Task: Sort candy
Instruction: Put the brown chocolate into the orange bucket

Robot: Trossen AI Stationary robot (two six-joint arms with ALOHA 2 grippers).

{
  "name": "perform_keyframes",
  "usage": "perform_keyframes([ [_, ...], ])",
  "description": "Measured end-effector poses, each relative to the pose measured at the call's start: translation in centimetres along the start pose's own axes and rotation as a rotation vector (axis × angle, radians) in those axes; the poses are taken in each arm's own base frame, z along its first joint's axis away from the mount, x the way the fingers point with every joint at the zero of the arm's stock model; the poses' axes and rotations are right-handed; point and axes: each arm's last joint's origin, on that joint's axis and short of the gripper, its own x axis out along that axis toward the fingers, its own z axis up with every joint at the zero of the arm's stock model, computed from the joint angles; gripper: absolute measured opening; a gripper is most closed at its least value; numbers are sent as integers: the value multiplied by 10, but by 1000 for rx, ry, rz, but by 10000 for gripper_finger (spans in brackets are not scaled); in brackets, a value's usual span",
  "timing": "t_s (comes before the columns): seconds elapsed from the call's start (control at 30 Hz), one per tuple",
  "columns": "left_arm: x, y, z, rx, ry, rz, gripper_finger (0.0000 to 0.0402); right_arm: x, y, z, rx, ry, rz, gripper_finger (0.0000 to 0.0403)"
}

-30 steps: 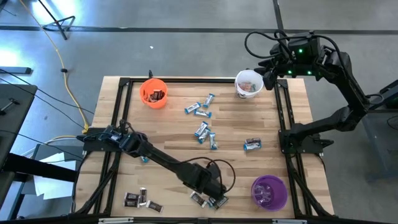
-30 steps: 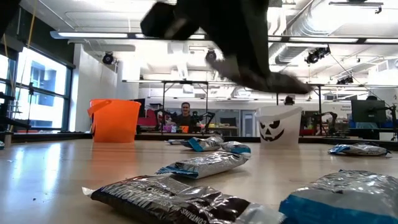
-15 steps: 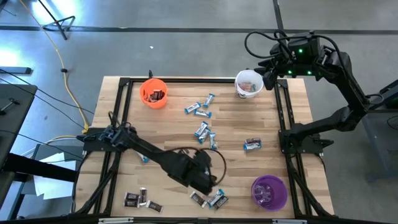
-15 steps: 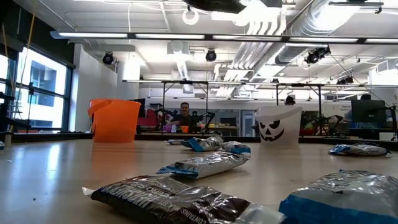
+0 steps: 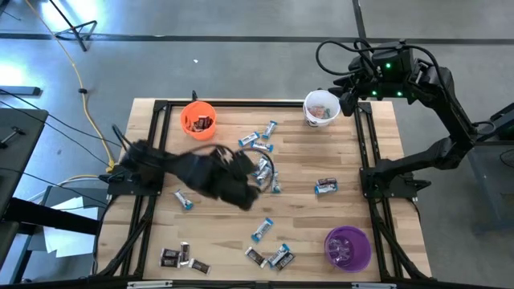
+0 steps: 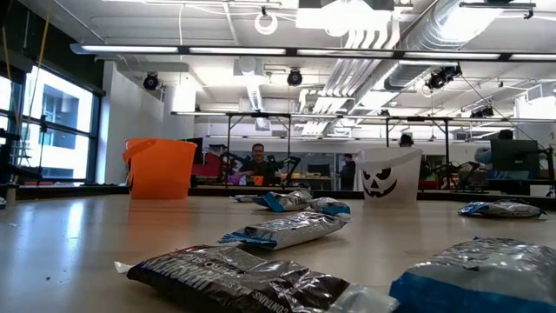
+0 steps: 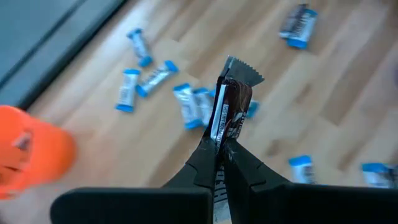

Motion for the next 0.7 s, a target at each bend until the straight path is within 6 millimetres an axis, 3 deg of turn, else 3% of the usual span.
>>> perform_keyframes([
  [0.2,1,54,5,59,12,79,1,0,0,0,0,0,0,149],
  [0.43,2,115,-8,79,55,155,1,0,0,0,0,0,0,149],
  [0.7,5,172,-22,75,62,276,1,0,0,0,0,0,0,149],
])
